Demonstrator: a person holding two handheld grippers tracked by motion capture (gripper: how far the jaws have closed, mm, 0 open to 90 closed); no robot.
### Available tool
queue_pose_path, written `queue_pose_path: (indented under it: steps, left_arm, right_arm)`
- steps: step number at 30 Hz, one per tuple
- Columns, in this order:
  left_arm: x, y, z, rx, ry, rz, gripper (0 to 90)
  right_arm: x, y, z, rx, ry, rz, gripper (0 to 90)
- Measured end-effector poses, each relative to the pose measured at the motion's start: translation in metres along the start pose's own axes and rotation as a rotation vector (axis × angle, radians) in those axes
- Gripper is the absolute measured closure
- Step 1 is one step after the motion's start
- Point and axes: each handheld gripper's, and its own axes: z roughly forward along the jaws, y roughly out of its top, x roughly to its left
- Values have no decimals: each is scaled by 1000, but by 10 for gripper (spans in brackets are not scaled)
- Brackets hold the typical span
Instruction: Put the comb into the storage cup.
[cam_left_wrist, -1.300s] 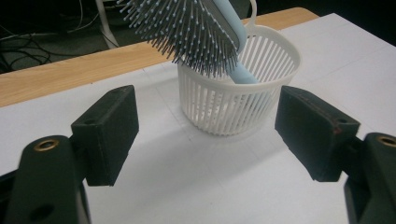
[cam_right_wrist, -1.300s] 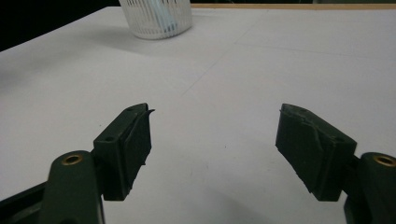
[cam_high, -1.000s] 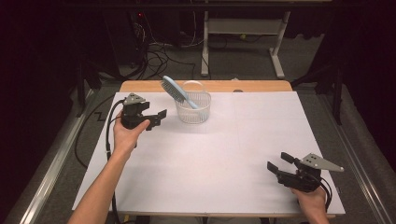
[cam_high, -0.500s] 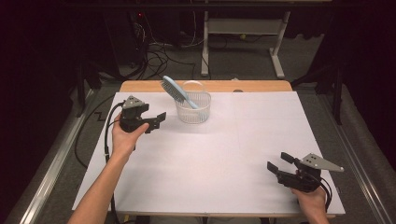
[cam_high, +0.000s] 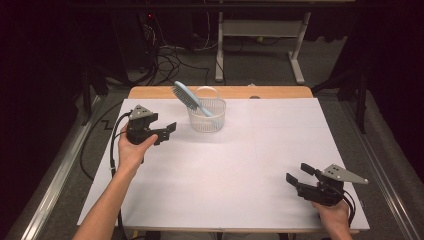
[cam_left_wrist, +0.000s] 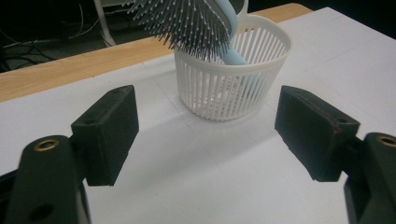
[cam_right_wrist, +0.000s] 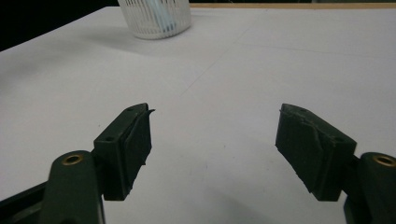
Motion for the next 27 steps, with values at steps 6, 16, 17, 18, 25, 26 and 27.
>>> queue_pose_path:
  steps: [6,16,17,18,25,26,27]
  left_arm:
    - [0,-4,-2,-6,0,-6,227]
    - [0,-11,-7,-14,6,-4,226]
    - [-1,-11,-7,-13,5,-4,226]
    - [-1,-12,-8,-15,5,-5,227]
    - [-1,-15,-10,-24,6,-9,226]
    - [-1,-16,-10,-24,7,-10,227]
    - [-1,-17,-10,-25,6,-13,226]
  right_arm:
    - [0,0,0,0,2,-1,274]
    - [0,0,0,-2,0,1,274]
    - [0,0,0,-2,0,2,274]
    - [0,0,0,-2,0,2,273]
    - [0,0,-1,-3,1,5,273]
    - [0,0,-1,-3,1,5,273]
    - [0,0,-1,-3,1,6,273]
